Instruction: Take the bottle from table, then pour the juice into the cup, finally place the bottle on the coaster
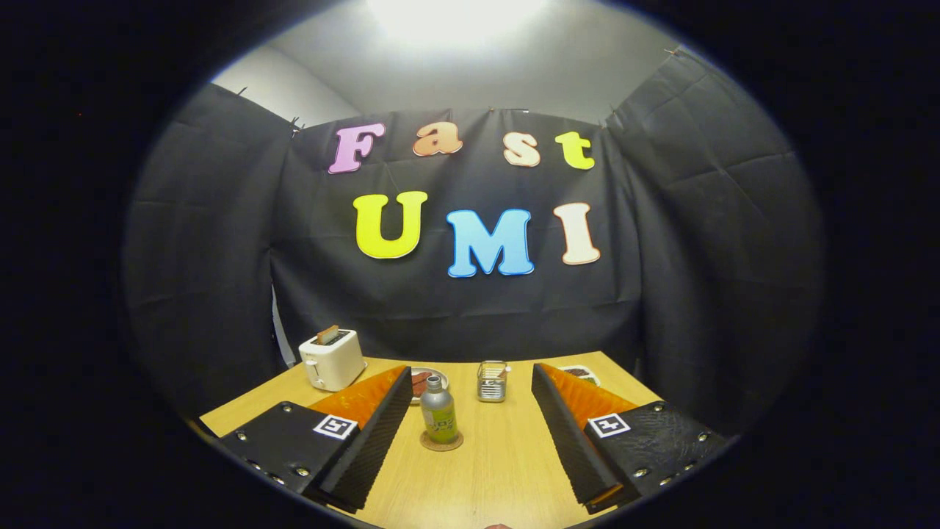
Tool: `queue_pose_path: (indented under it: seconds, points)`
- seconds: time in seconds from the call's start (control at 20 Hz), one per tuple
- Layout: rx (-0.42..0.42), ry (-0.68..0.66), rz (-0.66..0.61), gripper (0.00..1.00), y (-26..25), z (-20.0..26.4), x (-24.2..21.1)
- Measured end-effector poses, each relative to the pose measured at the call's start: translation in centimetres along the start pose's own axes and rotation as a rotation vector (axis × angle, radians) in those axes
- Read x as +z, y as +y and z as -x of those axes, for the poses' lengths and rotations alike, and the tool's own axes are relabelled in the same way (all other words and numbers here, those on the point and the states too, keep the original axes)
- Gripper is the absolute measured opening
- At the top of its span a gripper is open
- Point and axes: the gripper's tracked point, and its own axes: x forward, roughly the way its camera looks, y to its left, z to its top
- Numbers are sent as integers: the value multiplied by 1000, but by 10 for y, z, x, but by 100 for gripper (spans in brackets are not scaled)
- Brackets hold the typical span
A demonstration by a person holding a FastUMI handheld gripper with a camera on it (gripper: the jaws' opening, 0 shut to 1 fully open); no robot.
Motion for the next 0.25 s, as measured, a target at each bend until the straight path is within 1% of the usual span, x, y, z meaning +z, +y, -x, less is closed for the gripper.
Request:
queue_pose_path:
  seconds: [0.25]
  points:
    - [-28,-28,-20,99,-10,6,15]
